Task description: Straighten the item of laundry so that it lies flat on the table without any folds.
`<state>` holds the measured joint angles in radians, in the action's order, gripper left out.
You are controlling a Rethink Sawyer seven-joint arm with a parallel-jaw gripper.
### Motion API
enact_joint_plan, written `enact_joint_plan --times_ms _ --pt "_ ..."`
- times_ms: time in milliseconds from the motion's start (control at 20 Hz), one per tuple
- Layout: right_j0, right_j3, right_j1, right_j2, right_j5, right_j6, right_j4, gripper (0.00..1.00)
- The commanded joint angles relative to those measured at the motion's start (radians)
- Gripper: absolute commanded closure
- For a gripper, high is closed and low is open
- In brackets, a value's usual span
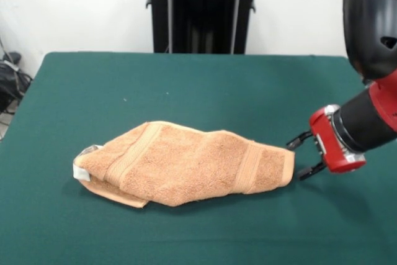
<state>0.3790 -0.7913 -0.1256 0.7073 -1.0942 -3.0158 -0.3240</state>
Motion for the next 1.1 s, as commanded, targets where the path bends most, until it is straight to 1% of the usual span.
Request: enact_joint_plan --times_ms 50,250,550,1100 --pt "-0.031 -0.115 0.025 -0.122 0.023 -0.035 0.013 0.00" --pt "-0.037 -0.149 0.045 -0.131 0.054 -0.019 0.020 0.00" --pt "-0.048 -0.142 0.052 -0.126 0.041 -0.014 0.029 0.00" --pt "-0.045 -0.149 0.051 -0.129 0.069 -0.028 0.042 0.00"
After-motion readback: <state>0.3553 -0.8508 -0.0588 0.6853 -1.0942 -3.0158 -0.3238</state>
